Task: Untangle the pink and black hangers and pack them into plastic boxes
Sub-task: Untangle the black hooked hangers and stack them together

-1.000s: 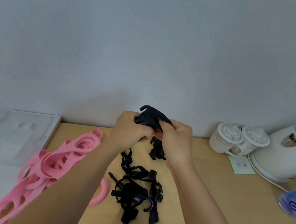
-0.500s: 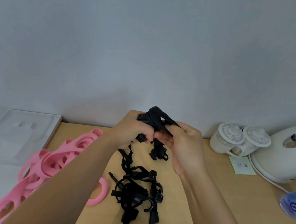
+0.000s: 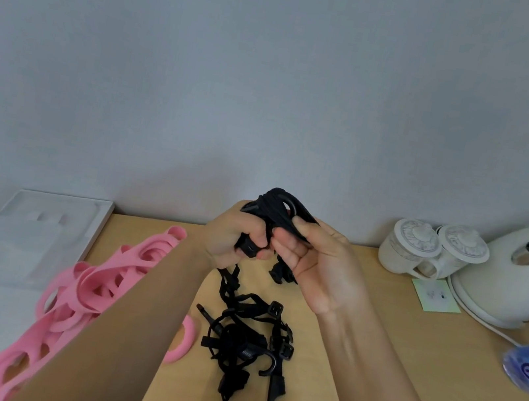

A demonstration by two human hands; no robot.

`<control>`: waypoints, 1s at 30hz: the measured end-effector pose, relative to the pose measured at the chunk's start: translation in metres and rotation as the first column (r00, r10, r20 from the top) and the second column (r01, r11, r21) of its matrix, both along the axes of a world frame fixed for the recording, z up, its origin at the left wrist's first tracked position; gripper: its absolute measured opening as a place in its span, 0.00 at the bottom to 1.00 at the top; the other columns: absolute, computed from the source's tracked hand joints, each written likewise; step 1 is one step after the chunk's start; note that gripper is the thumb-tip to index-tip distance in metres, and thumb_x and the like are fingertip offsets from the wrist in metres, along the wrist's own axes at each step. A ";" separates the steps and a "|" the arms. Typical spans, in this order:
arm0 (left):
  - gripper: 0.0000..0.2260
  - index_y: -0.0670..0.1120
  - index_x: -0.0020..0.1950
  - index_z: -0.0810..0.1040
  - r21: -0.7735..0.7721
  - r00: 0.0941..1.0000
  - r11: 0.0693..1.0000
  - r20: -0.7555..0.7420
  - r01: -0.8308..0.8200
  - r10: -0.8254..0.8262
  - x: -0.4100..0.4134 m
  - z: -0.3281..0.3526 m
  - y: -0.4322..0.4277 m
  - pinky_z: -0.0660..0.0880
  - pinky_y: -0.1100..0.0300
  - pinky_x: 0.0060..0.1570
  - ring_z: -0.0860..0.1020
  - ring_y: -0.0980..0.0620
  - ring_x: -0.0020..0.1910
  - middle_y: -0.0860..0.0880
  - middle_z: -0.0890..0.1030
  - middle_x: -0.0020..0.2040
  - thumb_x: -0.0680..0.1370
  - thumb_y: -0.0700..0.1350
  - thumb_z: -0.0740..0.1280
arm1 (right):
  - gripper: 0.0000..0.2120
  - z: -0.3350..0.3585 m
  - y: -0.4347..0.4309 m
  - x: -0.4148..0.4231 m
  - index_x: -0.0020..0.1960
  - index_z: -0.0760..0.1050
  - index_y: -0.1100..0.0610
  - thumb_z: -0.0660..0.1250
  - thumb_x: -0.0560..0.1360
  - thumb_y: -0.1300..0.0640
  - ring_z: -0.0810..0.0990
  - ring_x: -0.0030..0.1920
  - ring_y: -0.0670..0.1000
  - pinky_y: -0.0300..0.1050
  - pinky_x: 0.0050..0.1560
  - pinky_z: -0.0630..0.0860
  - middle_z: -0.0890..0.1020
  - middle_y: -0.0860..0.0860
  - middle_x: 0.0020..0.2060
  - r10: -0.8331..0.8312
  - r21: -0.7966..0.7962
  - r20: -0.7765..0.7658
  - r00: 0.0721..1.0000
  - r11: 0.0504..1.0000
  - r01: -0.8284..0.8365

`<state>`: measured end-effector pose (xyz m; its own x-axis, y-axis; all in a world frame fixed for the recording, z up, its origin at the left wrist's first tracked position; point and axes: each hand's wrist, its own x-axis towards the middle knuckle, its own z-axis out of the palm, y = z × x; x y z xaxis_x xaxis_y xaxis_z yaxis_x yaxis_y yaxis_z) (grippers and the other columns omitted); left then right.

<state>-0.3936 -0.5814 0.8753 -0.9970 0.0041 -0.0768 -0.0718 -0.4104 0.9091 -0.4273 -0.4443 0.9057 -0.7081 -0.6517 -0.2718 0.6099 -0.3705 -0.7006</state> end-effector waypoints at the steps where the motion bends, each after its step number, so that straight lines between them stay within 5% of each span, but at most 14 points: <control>1: 0.14 0.38 0.37 0.76 0.034 1.000 0.999 0.000 -0.007 0.007 0.000 -0.003 0.001 0.66 0.66 0.22 0.69 0.54 0.23 0.47 0.73 0.27 0.53 0.36 0.64 | 0.08 0.000 0.000 0.001 0.42 0.77 0.64 0.60 0.76 0.68 0.82 0.28 0.47 0.38 0.34 0.81 0.83 0.55 0.31 0.005 -0.005 0.031 1.000 1.000 -0.005; 8: 0.07 0.43 0.29 0.77 0.019 0.984 0.984 0.019 -0.178 0.177 -0.001 -0.015 0.014 0.67 0.66 0.22 0.71 0.54 0.24 0.48 0.72 0.25 0.52 0.40 0.65 | 0.07 -0.005 -0.006 0.004 0.40 0.75 0.63 0.62 0.76 0.66 0.82 0.28 0.46 0.37 0.29 0.79 0.83 0.54 0.29 -0.081 -0.046 0.243 0.967 0.994 0.095; 17: 0.09 0.45 0.28 0.79 -0.137 0.953 0.951 -0.161 -0.277 0.255 0.005 0.005 0.021 0.68 0.65 0.24 0.75 0.53 0.25 0.49 0.77 0.26 0.56 0.33 0.63 | 0.05 -0.008 -0.005 -0.002 0.41 0.75 0.63 0.66 0.67 0.62 0.75 0.20 0.42 0.32 0.23 0.74 0.77 0.52 0.24 -0.005 -0.144 0.363 0.932 0.988 0.061; 21: 0.08 0.43 0.29 0.79 -0.110 0.955 0.956 -0.146 -0.274 0.257 0.004 0.004 0.024 0.68 0.65 0.24 0.74 0.50 0.26 0.45 0.77 0.27 0.52 0.40 0.66 | 0.07 -0.014 -0.005 -0.003 0.41 0.72 0.63 0.63 0.66 0.59 0.68 0.17 0.42 0.31 0.19 0.69 0.70 0.50 0.20 0.062 -0.218 0.262 0.963 0.976 -0.003; 26: 0.04 0.46 0.25 0.76 -0.010 0.976 0.984 -0.130 -0.177 0.174 0.005 0.007 0.028 0.67 0.65 0.25 0.69 0.51 0.22 0.47 0.75 0.26 0.53 0.39 0.64 | 0.10 -0.029 0.004 -0.007 0.36 0.68 0.63 0.59 0.69 0.56 0.69 0.16 0.42 0.30 0.18 0.65 0.70 0.47 0.16 0.100 -0.128 -0.070 0.993 0.986 -0.108; 30: 0.03 0.46 0.24 0.74 -0.062 0.986 0.986 -0.075 -0.155 0.150 0.002 0.010 0.026 0.66 0.66 0.25 0.69 0.52 0.22 0.47 0.74 0.26 0.52 0.40 0.64 | 0.12 -0.038 0.006 -0.018 0.32 0.79 0.57 0.69 0.67 0.49 0.71 0.24 0.47 0.39 0.34 0.65 0.73 0.46 0.20 0.126 -0.060 -0.250 0.960 0.988 -0.145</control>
<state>-0.3915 -0.5557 0.8856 -0.9885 -0.1514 -0.0015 0.0521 -0.3496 0.9354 -0.4457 -0.4384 0.8681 -0.6502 -0.7584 -0.0464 0.4718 -0.3552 -0.8070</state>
